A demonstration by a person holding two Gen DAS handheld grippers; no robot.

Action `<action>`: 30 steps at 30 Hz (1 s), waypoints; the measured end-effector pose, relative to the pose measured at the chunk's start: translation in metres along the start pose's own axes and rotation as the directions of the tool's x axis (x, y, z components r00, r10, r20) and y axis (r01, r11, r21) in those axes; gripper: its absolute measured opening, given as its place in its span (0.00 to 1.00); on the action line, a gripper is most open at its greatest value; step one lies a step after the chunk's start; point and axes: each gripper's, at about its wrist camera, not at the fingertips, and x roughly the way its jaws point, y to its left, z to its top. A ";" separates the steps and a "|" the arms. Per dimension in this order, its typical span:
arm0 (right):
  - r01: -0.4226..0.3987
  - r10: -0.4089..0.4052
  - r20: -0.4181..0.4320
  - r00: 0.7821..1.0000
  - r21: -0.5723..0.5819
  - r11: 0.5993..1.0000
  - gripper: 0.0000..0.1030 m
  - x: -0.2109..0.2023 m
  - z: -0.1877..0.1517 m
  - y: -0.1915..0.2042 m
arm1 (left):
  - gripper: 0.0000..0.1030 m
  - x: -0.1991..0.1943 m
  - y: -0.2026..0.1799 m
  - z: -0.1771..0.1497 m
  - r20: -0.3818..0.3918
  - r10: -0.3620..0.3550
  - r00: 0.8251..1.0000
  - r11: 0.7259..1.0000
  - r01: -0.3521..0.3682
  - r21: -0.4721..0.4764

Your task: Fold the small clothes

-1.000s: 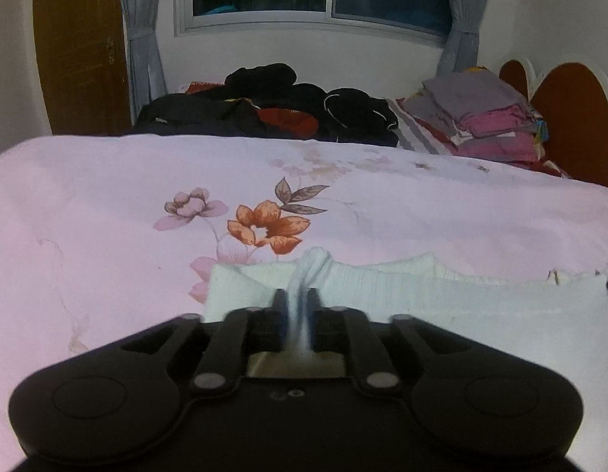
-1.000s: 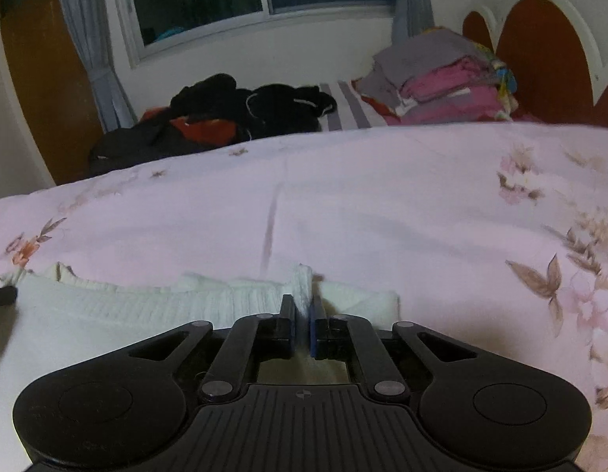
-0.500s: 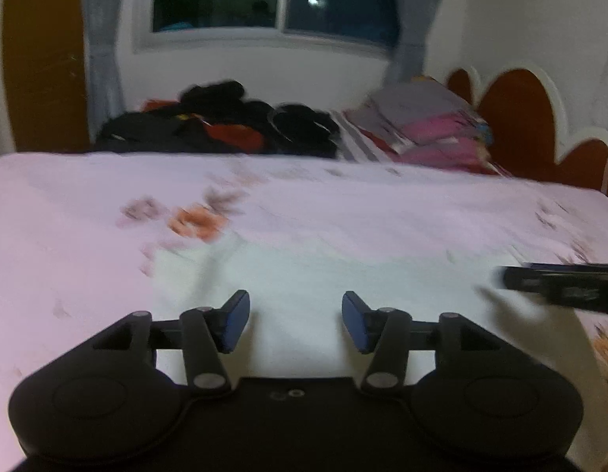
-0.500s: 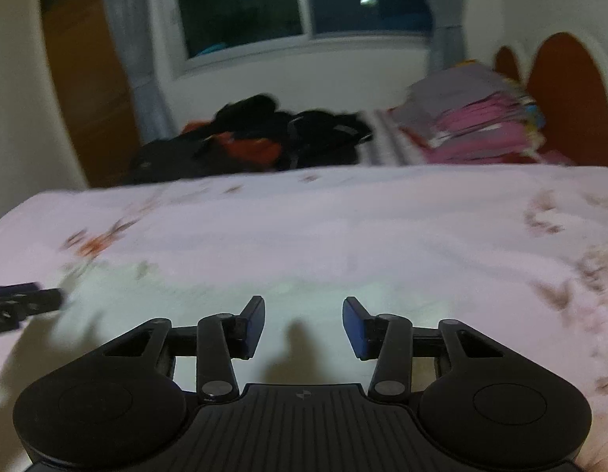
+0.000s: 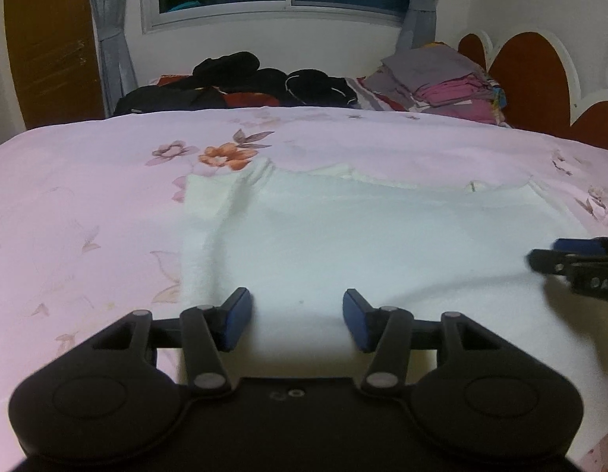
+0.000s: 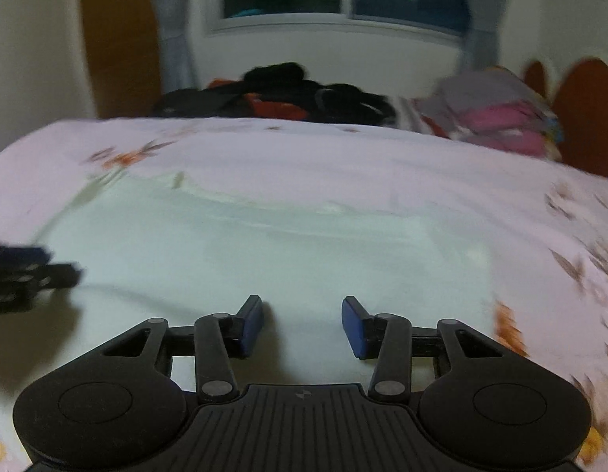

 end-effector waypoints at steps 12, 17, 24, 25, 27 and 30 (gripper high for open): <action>0.111 -0.112 0.006 0.994 0.036 0.993 0.43 -0.029 -0.017 -0.028 | 0.50 -0.006 0.005 0.000 -0.024 0.044 0.999 0.999 -0.045 -0.031; 0.039 -0.040 0.037 0.999 0.042 0.998 0.43 -0.051 -0.014 -0.012 | 0.49 -0.025 -0.005 -0.001 -0.010 0.028 1.000 0.999 -0.028 -0.046; -0.093 0.093 0.024 0.995 0.013 0.996 0.43 -0.055 -0.019 0.041 | 0.50 -0.037 -0.022 -0.019 -0.025 -0.011 1.000 1.000 0.011 -0.008; -0.100 0.100 0.013 0.995 0.001 0.995 0.43 -0.053 -0.024 0.047 | 0.50 -0.036 -0.021 -0.023 -0.036 -0.004 0.999 1.000 0.004 -0.002; -0.096 0.095 -0.022 0.995 -0.016 0.995 0.43 -0.049 -0.034 0.054 | 0.51 -0.031 -0.014 -0.029 -0.060 0.013 0.998 1.000 -0.014 -0.011; -0.059 0.059 -0.039 0.998 0.002 0.998 0.43 -0.048 -0.048 0.046 | 0.52 -0.035 -0.002 -0.037 -0.050 0.020 0.999 1.000 -0.020 -0.007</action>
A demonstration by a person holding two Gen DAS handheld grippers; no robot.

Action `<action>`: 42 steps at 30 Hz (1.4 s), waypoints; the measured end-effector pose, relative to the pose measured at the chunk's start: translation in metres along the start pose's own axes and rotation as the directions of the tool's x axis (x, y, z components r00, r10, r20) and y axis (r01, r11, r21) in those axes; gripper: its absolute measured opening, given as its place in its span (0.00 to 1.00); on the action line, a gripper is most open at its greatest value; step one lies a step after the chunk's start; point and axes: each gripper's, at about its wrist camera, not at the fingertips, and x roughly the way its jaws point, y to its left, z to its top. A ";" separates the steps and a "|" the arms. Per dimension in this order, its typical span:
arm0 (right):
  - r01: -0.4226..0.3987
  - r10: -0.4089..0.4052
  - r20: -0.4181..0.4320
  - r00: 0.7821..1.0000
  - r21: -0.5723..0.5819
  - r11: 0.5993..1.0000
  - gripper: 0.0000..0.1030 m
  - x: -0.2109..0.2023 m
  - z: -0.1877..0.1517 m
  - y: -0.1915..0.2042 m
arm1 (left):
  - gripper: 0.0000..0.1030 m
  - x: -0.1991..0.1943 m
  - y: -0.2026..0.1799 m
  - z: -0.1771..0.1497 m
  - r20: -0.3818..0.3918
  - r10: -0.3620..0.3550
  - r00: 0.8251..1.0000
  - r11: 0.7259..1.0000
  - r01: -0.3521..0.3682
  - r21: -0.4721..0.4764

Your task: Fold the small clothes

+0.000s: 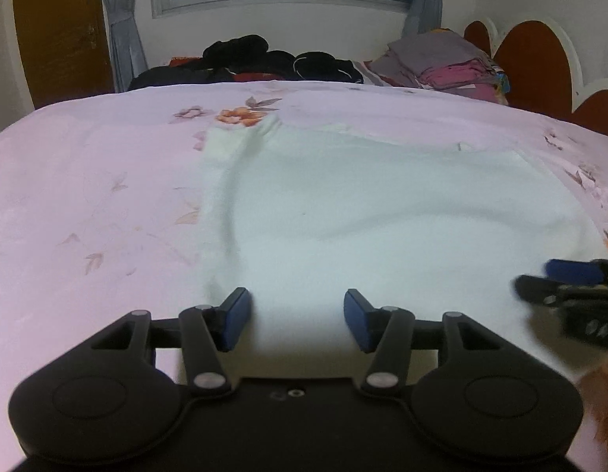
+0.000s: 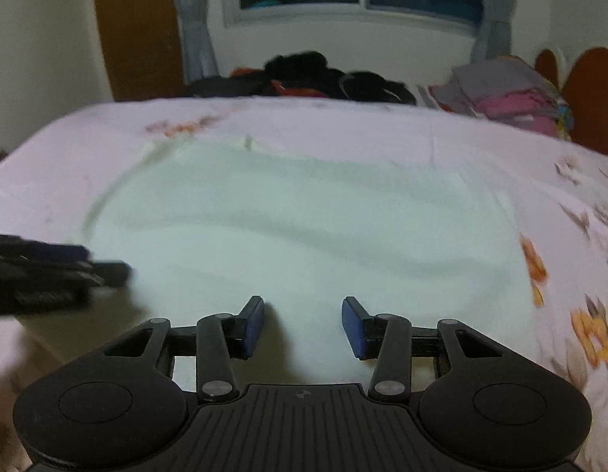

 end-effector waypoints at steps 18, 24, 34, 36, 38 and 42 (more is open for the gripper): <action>0.159 -0.157 -0.025 0.987 0.091 0.983 0.43 -0.040 -0.026 -0.022 | 0.52 -0.011 0.008 -0.002 -0.039 -0.018 0.999 1.000 0.018 -0.014; 0.188 -0.186 -0.045 0.982 0.063 0.980 0.43 -0.035 -0.030 -0.017 | 0.53 -0.022 0.011 0.001 -0.065 -0.041 0.997 0.997 0.037 -0.064; 0.070 -0.072 0.014 0.997 0.115 0.991 0.43 -0.053 -0.010 0.007 | 0.62 -0.047 0.036 -0.011 -0.109 -0.173 0.979 0.956 0.141 -0.255; 0.054 -0.057 0.020 0.998 0.113 0.992 0.43 -0.054 -0.009 0.012 | 0.62 -0.051 0.042 -0.018 -0.123 -0.194 0.973 0.941 0.149 -0.302; 0.045 -0.047 0.020 0.999 0.111 0.993 0.43 -0.053 -0.008 0.016 | 0.62 -0.053 0.047 -0.026 -0.142 -0.213 0.967 0.926 0.153 -0.346; 0.023 -0.025 0.014 1.000 0.111 0.993 0.43 -0.051 -0.009 0.022 | 0.62 -0.049 0.052 -0.041 -0.159 -0.261 0.952 0.885 0.170 -0.434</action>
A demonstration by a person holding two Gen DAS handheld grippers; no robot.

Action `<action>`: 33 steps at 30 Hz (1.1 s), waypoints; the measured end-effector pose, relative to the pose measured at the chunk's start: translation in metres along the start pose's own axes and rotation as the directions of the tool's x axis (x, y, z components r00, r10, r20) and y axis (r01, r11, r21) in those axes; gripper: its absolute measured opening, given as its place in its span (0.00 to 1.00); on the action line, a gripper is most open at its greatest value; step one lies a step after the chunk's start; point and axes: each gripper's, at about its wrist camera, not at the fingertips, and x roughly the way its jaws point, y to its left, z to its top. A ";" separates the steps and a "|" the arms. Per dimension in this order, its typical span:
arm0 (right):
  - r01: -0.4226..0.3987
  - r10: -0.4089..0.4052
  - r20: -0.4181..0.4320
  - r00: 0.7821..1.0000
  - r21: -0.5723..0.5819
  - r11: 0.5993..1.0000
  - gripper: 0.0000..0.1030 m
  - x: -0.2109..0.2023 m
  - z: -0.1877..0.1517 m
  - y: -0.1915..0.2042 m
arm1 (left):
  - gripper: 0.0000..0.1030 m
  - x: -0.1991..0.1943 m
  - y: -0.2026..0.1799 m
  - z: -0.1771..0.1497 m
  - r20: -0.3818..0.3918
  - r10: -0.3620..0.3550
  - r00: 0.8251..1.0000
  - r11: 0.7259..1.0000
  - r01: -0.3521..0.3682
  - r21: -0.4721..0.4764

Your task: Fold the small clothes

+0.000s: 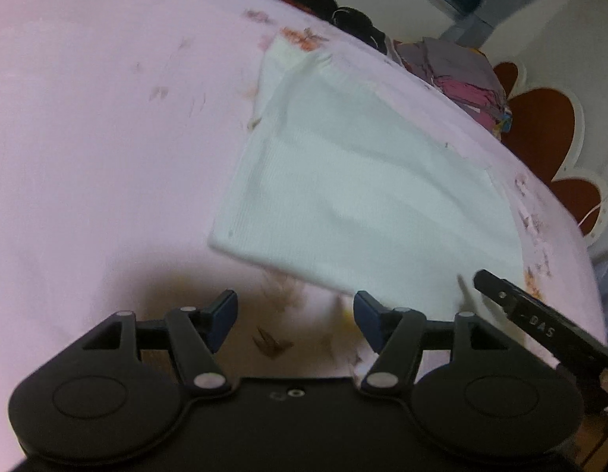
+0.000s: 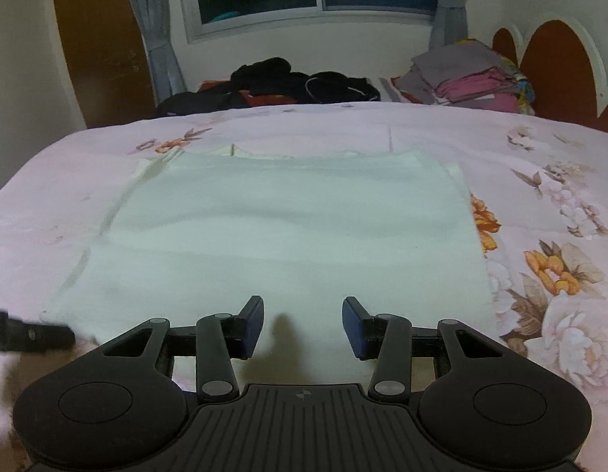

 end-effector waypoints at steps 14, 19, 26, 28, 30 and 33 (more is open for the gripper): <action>-0.021 0.021 0.004 1.000 -0.048 0.999 0.43 0.031 0.015 0.020 | 0.72 0.049 0.012 0.029 0.206 -0.177 0.962 0.959 0.216 -0.185; -0.002 0.003 0.024 1.000 -0.044 0.999 0.43 0.058 0.037 0.025 | 0.47 0.064 0.017 0.043 0.256 -0.179 0.950 0.944 0.239 -0.227; 0.079 -0.076 0.024 0.997 -0.164 0.983 0.45 0.099 0.032 0.043 | 0.11 0.076 0.027 0.054 0.244 -0.159 0.957 0.938 0.223 -0.265; 0.099 -0.095 0.027 0.995 -0.218 0.971 0.45 0.098 0.028 0.049 | 0.09 0.074 0.027 0.054 0.242 -0.153 0.958 0.942 0.215 -0.256; 0.089 -0.089 0.007 0.996 -0.182 0.979 0.45 0.093 0.032 0.045 | 0.08 0.073 0.026 0.053 0.242 -0.147 0.959 0.944 0.209 -0.257; 0.103 -0.100 0.026 0.995 -0.204 0.974 0.45 0.096 0.018 0.045 | 0.07 0.069 0.024 0.050 0.246 -0.133 0.960 0.948 0.196 -0.253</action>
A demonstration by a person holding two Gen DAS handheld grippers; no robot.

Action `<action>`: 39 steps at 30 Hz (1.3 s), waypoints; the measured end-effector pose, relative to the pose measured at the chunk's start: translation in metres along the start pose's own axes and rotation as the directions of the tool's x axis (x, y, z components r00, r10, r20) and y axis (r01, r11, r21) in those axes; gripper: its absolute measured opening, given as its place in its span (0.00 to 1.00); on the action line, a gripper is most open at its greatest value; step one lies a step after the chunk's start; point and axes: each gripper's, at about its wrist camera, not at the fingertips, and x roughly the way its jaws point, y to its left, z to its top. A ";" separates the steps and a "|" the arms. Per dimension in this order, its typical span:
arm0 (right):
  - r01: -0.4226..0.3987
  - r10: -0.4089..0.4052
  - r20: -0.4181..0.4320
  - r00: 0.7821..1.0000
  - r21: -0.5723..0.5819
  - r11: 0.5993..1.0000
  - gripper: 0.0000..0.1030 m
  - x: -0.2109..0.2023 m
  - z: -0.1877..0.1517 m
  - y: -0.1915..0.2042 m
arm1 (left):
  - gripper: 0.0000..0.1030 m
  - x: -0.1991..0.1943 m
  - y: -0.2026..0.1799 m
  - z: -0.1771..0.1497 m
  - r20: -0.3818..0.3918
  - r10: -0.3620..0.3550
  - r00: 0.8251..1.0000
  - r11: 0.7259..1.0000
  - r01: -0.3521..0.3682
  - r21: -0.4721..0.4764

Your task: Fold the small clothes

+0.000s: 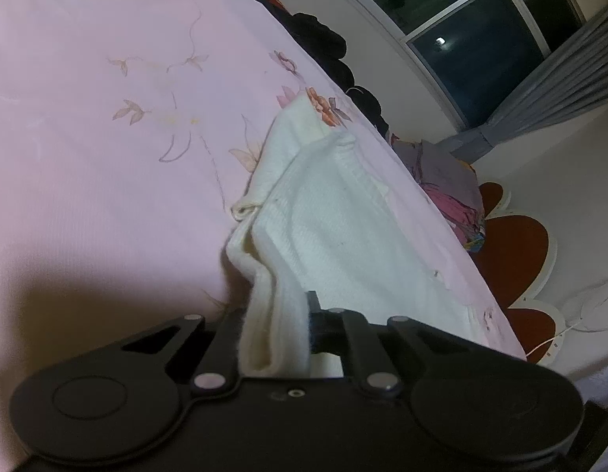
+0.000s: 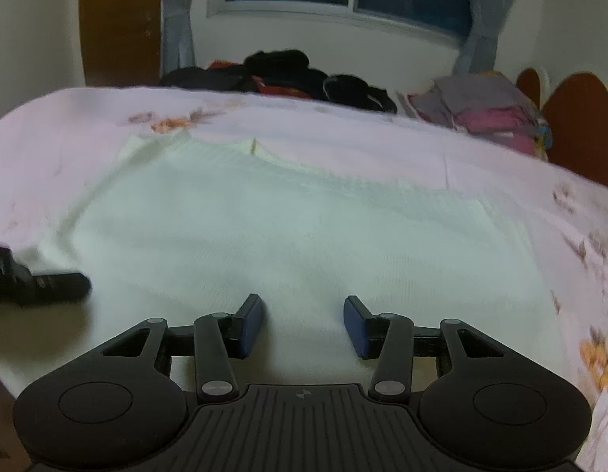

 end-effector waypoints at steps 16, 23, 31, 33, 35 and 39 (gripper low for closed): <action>-0.169 0.152 0.093 0.984 0.217 0.961 0.45 -0.047 0.008 -0.079 | 0.06 -0.020 -0.146 -0.035 0.140 -0.034 0.990 0.894 -0.033 0.447; -0.106 0.077 0.097 0.992 0.344 0.933 0.45 -0.079 -0.016 -0.166 | 0.06 0.025 -0.218 -0.113 0.003 -0.064 0.998 0.739 0.046 0.672; -0.139 0.103 0.104 0.989 0.442 0.886 0.45 -0.101 -0.040 -0.218 | 0.13 0.042 -0.215 -0.182 -0.078 0.029 0.997 0.620 0.043 0.783; -0.185 0.150 0.113 0.982 0.445 0.876 0.45 -0.100 -0.036 -0.217 | 0.27 0.033 -0.214 -0.192 -0.111 0.015 0.994 0.596 0.080 0.799; -0.222 0.189 0.118 0.975 0.436 0.872 0.45 -0.096 -0.030 -0.209 | 0.42 0.025 -0.213 -0.194 -0.148 0.010 0.989 0.574 0.115 0.810; -0.260 0.242 0.096 0.965 0.423 0.868 0.45 -0.076 -0.015 -0.197 | 0.64 -0.001 -0.198 -0.181 -0.151 -0.010 0.988 0.601 0.127 0.789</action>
